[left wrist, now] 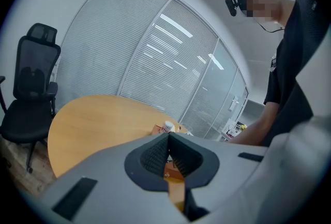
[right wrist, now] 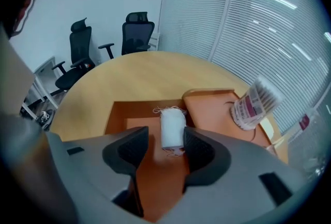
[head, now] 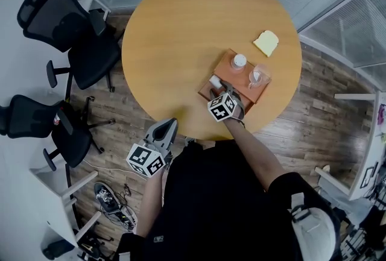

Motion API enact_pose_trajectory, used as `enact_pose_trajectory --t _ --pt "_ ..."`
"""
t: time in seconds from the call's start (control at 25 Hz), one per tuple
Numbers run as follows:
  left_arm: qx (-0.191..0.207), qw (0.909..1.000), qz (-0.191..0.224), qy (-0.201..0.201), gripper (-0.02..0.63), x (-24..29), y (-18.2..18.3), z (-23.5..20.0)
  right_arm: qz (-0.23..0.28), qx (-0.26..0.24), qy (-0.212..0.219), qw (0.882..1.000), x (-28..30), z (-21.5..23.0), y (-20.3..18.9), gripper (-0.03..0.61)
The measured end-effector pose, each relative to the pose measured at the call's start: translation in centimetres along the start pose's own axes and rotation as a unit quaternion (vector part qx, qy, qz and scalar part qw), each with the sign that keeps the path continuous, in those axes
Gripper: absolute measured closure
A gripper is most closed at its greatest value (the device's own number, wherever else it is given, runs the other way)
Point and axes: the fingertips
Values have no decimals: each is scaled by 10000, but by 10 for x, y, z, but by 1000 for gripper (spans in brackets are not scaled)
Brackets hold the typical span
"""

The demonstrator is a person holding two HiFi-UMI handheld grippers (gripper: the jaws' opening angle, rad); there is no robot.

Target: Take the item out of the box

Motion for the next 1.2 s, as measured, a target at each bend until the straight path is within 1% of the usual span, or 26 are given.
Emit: enact_pose_trajectory --t 0.04,0.12,0.2,0.28,0.4,0.48,0.52,0.6,0.68,0.84,0.92,1.0,1.12,1.16,1.2 --pt "-9 10000 -5 4 607 0 0 0 -63 -18 -86 9999 2 -1 -1 383" --pt "-20 10000 -16 7 607 0 -1 -1 -163 -5 -206 9997 6 -4 -2 347" --pt "-33 10000 -32 15 607 -2 -3 -2 -208 78 -214 9995 8 -6 -2 320" --pt "-51 10000 -39 23 607 -4 -5 -3 -185 75 -152 9997 8 -7 -1 321" --pt "-78 10000 -59 15 607 -6 -8 -6 -75 -90 -7 9999 7 -8 -2 321" --pt "-100 9999 -64 0 607 -7 -9 -9 -21 11 122 9999 4 -6 -1 321" --pt "-103 9999 -64 -8 607 -8 -9 -10 -11 122 181 9998 2 -4 0 332" --pt "-100 9999 -56 -17 607 -9 -8 -11 -15 271 244 9993 -2 0 1 393" --pt "-94 9999 -39 -23 607 -9 -7 -12 -39 207 218 9995 -3 1 -1 397" --pt "-78 9999 -37 -55 607 -7 -4 -14 -165 -158 2 9997 4 -1 -6 382" --pt "-84 9999 -47 -74 607 -6 -4 -13 -215 -230 -90 9995 6 -4 -7 369" --pt "-95 9999 -56 -92 607 -7 -5 -12 -226 -86 -110 9996 8 -5 -6 353" --pt "-112 9998 -83 -112 607 -8 -8 -13 -186 283 -105 9994 6 -3 -2 351" --pt "-116 9998 -92 -117 607 -8 -8 -13 -169 464 -71 9988 5 1 -1 365" --pt "-117 9998 -97 -124 607 -8 -8 -14 -154 642 2 9978 2 4 0 393"
Point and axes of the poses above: the fingertips, and each gripper's own axes: x forward along the fingers, z to its right, y out of its top, and after that the axes turned 11 degrees about -y, right-handed
